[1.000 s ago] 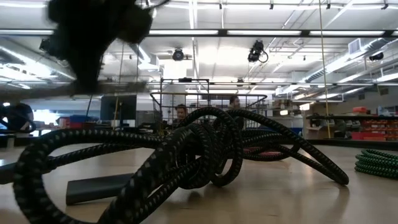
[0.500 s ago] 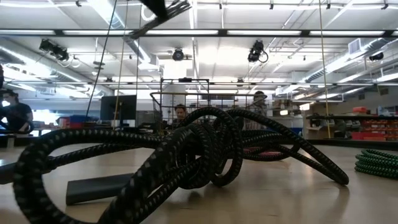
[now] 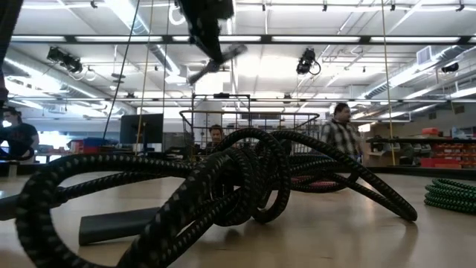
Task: Pick and place USB-C Cables
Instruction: Put the gray charger cable into the wire basket
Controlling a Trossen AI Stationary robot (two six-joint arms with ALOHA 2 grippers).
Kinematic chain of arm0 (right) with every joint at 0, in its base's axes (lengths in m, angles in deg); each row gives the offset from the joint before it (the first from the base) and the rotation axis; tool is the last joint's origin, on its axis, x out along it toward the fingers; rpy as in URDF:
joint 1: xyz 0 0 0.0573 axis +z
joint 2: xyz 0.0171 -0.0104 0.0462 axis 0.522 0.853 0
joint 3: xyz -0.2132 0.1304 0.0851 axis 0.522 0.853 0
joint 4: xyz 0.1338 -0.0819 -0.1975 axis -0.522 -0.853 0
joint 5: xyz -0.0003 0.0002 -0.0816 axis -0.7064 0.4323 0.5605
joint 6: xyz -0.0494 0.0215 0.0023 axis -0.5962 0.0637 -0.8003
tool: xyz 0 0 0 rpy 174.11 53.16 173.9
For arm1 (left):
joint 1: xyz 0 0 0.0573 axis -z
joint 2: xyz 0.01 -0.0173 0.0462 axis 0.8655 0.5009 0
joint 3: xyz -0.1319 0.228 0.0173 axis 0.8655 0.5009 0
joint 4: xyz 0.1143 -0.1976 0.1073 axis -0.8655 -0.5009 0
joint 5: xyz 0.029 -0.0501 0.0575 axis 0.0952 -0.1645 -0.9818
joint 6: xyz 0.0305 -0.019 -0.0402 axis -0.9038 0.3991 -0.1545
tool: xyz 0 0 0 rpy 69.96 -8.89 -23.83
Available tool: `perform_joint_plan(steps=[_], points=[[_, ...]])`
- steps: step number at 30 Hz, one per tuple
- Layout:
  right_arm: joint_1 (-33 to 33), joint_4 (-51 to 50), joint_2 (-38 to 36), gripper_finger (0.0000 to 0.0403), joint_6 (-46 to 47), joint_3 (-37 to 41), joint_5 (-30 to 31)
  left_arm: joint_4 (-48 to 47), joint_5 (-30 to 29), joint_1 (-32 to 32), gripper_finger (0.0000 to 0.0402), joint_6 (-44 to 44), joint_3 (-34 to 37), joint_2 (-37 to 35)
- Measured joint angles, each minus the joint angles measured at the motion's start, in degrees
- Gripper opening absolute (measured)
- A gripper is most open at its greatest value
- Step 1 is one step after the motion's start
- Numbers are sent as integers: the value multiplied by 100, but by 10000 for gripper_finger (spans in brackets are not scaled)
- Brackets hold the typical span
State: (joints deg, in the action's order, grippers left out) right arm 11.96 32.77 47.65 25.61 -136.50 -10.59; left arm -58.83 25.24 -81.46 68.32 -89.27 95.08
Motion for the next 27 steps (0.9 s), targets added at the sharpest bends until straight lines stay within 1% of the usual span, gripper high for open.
perform_joint_plan(steps=[3,5,10,16,20,22,25,27], points=[[0,131,0,181,0,0,-19,124,374,-127,18,-385,3,407],[0,203,0,181,1,0,-72,286,506,-161,18,-621,4,688],[0,266,0,181,2,0,-95,710,575,-151,18,-1205,7,1347],[0,285,0,181,2,0,-106,749,577,-153,18,-1625,9,2052],[0,285,0,181,2,0,-107,749,581,-153,18,-1720,9,2382],[0,285,0,181,2,0,-107,735,697,-141,18,-1719,9,2485],[0,287,0,181,2,0,-106,689,918,-109,18,-1659,12,2529],[0,290,1,181,2,0,-106,739,939,-60,18,-1661,47,2529]])
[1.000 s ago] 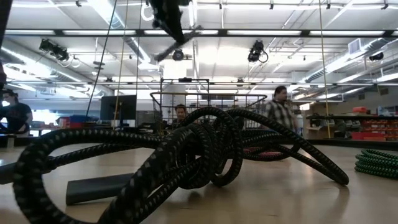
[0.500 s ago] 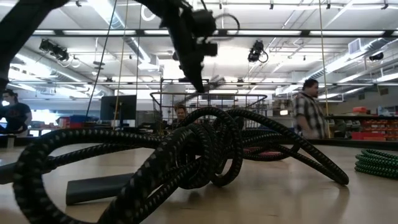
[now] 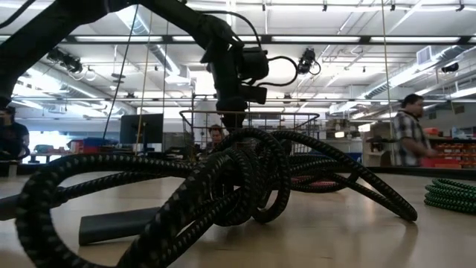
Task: Pick and place USB-C Cables
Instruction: Put the gray charger cable into the wire basket, then put the dark blue charger cable into the wire basket
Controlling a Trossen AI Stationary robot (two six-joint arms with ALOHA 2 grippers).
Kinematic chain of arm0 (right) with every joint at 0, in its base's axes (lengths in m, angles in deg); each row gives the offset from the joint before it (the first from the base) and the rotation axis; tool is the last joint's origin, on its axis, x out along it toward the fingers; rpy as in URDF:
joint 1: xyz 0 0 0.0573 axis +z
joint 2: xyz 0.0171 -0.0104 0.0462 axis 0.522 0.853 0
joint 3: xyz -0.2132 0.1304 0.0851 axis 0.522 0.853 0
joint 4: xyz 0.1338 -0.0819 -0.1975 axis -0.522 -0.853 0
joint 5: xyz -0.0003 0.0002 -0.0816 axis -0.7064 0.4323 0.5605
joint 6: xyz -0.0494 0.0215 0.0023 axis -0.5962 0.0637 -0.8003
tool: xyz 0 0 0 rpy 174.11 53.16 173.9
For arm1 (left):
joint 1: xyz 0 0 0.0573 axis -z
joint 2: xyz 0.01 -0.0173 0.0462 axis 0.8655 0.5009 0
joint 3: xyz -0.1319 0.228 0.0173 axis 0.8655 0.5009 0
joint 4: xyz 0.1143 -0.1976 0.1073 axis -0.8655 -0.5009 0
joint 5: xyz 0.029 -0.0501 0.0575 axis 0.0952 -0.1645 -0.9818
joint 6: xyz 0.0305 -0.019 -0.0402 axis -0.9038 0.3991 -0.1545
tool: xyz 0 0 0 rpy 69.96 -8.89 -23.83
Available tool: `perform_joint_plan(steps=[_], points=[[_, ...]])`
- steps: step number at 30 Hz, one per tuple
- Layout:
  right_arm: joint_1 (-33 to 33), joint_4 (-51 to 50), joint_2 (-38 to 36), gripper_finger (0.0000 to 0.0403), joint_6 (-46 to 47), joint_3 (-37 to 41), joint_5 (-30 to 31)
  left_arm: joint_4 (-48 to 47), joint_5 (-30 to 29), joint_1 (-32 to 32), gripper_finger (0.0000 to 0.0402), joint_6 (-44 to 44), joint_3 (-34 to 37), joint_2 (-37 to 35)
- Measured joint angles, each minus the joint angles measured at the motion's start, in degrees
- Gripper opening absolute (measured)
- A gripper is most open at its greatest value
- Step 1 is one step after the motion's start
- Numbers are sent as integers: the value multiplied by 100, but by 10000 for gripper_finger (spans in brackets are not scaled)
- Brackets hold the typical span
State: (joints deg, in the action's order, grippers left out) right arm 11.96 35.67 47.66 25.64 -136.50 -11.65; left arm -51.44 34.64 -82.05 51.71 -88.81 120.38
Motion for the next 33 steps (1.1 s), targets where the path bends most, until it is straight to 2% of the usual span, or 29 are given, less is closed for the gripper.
perform_joint_plan(steps=[7,16,26,30,33], points=[[0,98,-2,181,-45,0,1,-388,39,174,18,-39,15,9],[0,103,-12,181,-111,0,-49,-247,-207,165,23,64,12,7],[0,105,-12,181,-111,0,-149,-383,-316,171,177,593,-378,15],[0,113,-41,181,-118,0,-153,-809,-299,173,210,1066,-915,15],[0,120,-134,181,-162,0,-180,-1378,-295,171,219,1328,-1469,15]])
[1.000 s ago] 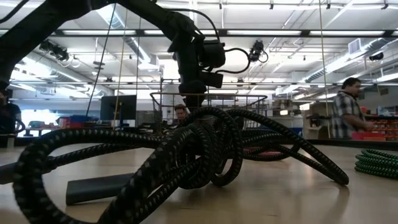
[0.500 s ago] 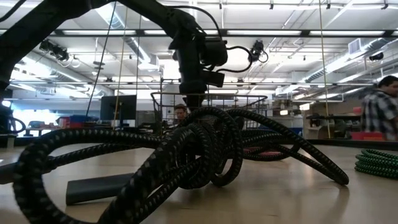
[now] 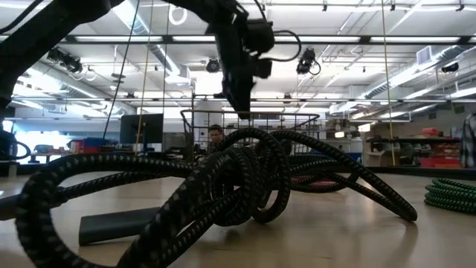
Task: Pick and place USB-C Cables
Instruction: Put the dark blue charger cable into the wire basket
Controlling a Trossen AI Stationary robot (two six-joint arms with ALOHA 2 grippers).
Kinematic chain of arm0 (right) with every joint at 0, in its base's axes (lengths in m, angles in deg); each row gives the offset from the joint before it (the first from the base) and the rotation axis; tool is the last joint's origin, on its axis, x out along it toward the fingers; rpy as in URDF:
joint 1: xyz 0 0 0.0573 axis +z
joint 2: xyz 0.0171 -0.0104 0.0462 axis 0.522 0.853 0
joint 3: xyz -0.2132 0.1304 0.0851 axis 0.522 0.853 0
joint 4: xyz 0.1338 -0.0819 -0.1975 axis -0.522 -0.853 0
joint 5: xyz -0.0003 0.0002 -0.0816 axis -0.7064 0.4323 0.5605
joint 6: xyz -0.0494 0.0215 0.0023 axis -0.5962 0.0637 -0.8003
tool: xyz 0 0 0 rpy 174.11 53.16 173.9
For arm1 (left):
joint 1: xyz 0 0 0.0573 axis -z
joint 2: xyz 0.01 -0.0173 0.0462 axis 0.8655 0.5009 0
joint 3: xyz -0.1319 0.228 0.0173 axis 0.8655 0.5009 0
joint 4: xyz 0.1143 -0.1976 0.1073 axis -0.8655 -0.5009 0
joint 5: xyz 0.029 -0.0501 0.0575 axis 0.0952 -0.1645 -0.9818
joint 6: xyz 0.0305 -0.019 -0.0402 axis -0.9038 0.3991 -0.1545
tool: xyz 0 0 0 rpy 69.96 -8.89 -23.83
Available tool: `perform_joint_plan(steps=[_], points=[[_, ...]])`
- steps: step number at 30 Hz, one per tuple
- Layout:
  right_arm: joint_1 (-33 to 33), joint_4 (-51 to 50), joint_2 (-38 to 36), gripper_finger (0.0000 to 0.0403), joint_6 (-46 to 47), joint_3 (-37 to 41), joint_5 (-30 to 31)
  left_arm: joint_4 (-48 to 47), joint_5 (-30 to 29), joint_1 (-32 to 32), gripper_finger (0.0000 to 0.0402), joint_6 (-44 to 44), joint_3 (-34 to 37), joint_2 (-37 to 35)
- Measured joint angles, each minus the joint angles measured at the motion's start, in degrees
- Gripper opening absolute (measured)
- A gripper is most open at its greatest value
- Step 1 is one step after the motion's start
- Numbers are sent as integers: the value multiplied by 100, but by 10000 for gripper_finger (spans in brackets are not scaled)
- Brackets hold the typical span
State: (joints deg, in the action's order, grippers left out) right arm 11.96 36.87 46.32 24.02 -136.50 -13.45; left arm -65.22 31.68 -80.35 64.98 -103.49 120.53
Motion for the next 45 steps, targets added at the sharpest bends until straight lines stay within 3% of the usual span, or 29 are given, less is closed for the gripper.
perform_joint_plan(steps=[5,10,19,31,38,45], points=[[0,-383,-321,181,262,-2,-352,-1159,-110,-32,211,23,-933,-2],[174,-1470,-588,179,810,-4,-424,-2194,-499,-233,201,-13,-1648,-29],[1143,-4121,-411,173,2848,-4,-577,-2430,-678,-600,199,264,-1415,-774],[2725,-6822,970,173,5284,14,-717,-2434,-1172,-808,199,671,-1417,-1676],[3751,-6097,1373,173,6801,822,-760,-2434,-1166,-761,199,662,-1419,-1797],[4950,-5760,1398,174,9276,1759,-1173,-2434,-1129,-732,199,447,-1419,-1779]])
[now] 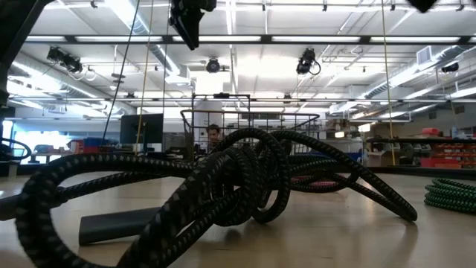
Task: Pick and place USB-C Cables
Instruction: Put the dark blue charger cable into the wire basket
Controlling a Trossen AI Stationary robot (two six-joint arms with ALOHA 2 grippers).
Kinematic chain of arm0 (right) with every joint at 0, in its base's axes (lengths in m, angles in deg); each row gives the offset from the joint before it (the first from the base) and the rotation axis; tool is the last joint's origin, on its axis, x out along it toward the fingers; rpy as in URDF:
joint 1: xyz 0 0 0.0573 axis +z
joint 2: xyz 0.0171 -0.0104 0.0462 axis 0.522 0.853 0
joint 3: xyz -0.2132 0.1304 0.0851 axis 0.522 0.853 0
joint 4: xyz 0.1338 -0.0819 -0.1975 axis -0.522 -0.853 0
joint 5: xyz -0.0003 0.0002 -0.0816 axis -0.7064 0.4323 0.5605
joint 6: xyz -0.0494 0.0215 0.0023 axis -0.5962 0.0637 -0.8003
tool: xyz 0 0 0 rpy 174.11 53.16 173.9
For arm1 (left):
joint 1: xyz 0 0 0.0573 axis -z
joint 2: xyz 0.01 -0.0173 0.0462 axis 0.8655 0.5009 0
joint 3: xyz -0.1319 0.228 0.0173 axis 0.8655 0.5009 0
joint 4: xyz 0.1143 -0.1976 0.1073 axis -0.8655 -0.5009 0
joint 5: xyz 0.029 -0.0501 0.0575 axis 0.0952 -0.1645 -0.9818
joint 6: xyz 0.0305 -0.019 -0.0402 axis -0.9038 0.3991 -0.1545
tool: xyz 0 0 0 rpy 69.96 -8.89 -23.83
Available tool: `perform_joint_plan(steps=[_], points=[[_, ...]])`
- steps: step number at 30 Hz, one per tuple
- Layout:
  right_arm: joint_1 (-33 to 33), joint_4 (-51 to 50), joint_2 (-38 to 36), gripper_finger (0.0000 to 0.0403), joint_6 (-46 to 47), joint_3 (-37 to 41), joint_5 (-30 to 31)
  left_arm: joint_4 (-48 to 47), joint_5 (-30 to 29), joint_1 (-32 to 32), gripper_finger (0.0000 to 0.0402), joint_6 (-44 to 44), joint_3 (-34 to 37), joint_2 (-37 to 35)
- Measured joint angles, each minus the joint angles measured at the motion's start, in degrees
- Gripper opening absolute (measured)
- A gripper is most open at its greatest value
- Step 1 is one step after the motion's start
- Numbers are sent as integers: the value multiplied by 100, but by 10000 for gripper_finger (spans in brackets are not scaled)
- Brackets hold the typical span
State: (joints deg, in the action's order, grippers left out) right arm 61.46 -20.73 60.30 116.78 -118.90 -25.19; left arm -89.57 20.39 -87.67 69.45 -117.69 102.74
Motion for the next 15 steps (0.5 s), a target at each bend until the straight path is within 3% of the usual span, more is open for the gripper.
perform_joint_plan(steps=[15], points=[[1945,2425,-38,174,4584,1566,-297,0,2,11,199,-19,0,2]])
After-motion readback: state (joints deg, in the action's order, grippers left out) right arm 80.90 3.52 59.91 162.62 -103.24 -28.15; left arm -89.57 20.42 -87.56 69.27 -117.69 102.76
